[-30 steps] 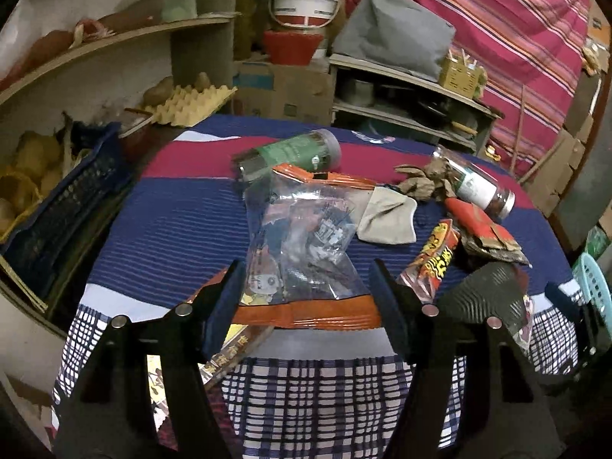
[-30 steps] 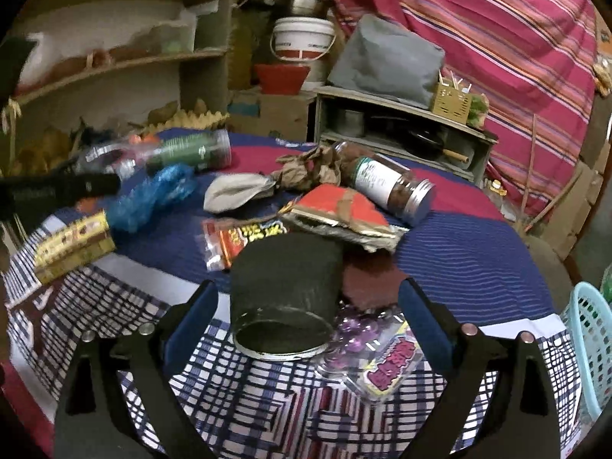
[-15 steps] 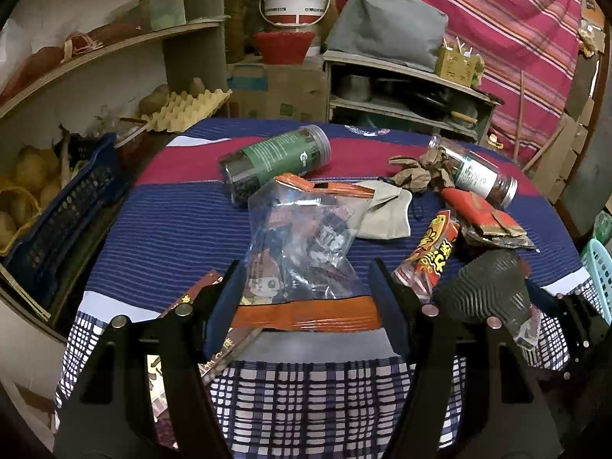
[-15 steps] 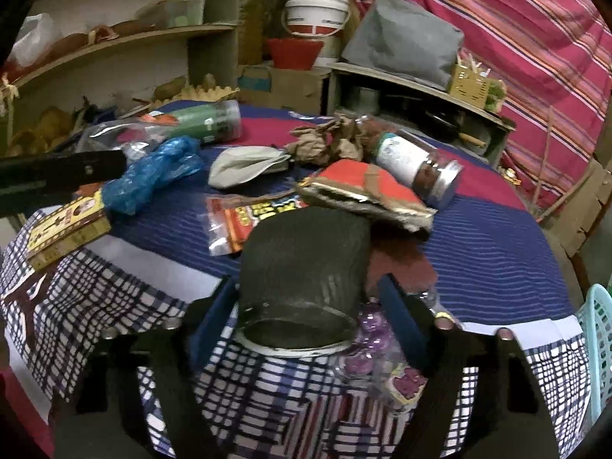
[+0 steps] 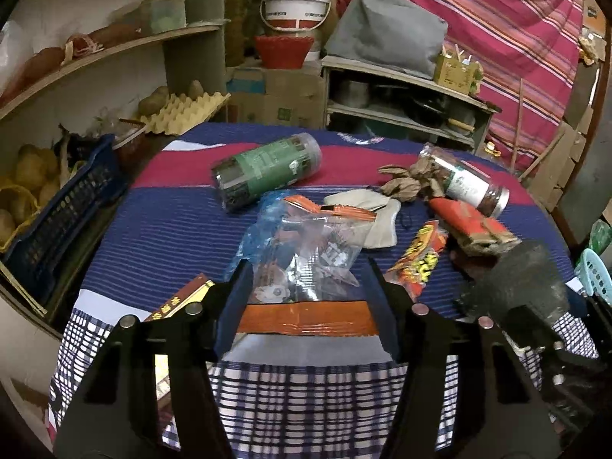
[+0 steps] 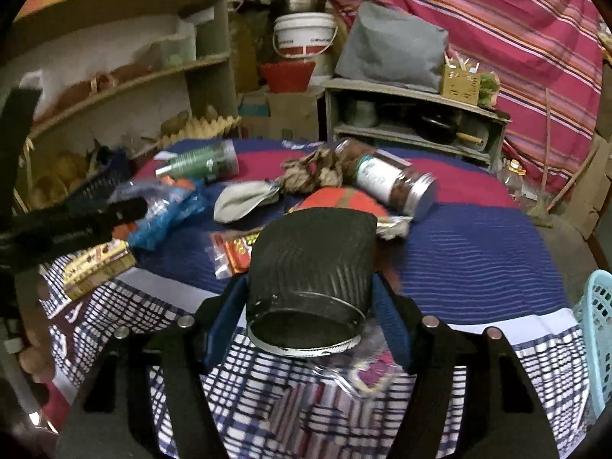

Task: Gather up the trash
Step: 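Carry the bag and cup over the blue basket and release both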

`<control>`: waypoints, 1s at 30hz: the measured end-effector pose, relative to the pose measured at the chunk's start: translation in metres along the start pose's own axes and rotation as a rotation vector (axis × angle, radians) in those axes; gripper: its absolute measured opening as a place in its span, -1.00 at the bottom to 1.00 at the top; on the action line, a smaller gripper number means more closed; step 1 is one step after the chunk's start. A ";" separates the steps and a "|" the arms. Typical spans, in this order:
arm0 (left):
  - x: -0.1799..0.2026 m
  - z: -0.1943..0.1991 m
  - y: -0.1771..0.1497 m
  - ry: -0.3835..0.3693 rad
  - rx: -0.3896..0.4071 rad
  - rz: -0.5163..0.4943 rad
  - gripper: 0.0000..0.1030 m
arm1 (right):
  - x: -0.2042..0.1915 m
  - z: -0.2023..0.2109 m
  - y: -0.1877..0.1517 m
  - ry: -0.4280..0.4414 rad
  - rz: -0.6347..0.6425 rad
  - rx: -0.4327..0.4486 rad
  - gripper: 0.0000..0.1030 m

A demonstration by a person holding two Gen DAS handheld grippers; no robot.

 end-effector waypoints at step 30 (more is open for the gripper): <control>0.190 0.036 -0.056 -0.303 -0.011 -0.167 -0.44 | 0.221 0.098 -0.091 -0.280 -0.221 0.025 0.28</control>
Point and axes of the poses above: each gripper's, at about its wrist camera, not at the fingertips, and z roughly against the way its jaws point, x to its right, y to its top, the point moved 1 cm from there along -z, roughly the way its jaws point, and after that the axes turned 14 degrees about z, right-handed, at the moved point
